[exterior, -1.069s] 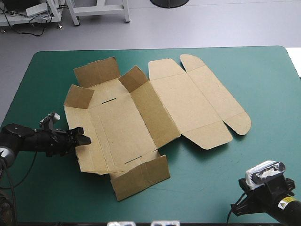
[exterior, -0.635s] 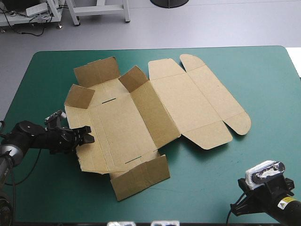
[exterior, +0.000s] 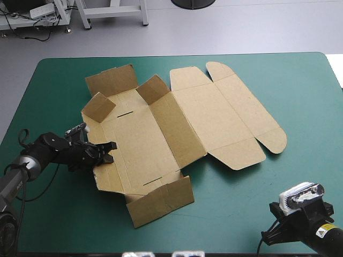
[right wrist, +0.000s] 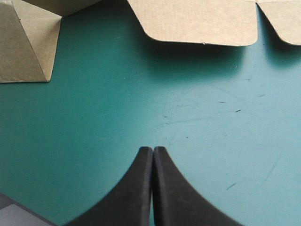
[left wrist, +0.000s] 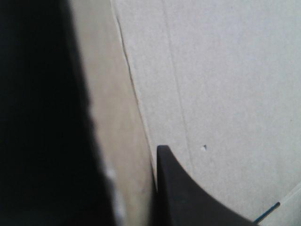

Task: Fold the box

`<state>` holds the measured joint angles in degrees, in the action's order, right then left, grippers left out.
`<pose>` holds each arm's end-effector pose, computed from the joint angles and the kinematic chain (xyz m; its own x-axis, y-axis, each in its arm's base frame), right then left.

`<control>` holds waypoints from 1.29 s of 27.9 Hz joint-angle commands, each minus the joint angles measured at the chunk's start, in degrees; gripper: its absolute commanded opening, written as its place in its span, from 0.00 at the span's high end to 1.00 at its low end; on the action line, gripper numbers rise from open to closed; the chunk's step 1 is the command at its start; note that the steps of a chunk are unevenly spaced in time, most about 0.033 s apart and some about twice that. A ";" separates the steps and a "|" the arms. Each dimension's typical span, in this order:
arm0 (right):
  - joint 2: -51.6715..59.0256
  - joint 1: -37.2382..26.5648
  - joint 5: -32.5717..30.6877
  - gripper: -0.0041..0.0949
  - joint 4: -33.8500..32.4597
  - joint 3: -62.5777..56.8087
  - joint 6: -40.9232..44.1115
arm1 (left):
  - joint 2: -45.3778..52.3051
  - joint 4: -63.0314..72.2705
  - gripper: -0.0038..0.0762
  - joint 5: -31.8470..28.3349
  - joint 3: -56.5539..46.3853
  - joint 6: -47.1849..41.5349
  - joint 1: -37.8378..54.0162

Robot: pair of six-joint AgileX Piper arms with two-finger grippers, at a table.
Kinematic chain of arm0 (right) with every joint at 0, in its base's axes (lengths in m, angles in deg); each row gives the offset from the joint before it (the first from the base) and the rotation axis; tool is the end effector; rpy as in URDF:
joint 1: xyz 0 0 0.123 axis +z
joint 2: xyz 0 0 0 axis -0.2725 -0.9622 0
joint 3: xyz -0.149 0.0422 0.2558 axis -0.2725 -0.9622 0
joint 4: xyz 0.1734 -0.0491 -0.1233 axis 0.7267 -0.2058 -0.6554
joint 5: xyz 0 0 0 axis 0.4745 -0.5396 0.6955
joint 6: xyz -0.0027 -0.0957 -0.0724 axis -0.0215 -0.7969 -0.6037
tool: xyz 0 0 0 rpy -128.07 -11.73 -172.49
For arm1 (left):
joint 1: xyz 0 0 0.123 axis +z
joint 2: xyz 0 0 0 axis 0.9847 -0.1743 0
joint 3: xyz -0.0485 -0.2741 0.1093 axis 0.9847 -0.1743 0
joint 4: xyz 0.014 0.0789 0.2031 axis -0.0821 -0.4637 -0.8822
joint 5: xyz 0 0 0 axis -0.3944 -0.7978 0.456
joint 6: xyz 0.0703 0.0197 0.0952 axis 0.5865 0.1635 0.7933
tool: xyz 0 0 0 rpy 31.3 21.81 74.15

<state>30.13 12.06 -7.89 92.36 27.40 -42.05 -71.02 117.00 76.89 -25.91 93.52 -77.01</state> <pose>0.0181 0.0454 0.2726 -0.6317 -0.2169 -0.7443 -0.4004 0.9134 0.0737 0.2450 -0.0411 0.2172 -0.9208 -0.3349 -0.1998 -0.1948 0.8389 -0.5082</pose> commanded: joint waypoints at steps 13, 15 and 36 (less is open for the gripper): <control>-0.99 -0.01 4.36 0.98 1.70 1.76 1.75 | 3.85 -18.91 0.95 19.18 30.98 7.33 -1.46; -0.99 -0.01 5.58 0.98 1.92 1.76 1.75 | 3.85 -21.10 0.95 21.00 35.17 9.57 -1.46; -1.09 -0.01 12.70 0.98 2.97 8.49 1.99 | 3.93 -46.90 0.93 16.11 51.86 21.57 -19.28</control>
<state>30.08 12.06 0.19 93.45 33.67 -39.53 -69.48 75.56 98.05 23.20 115.06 -93.36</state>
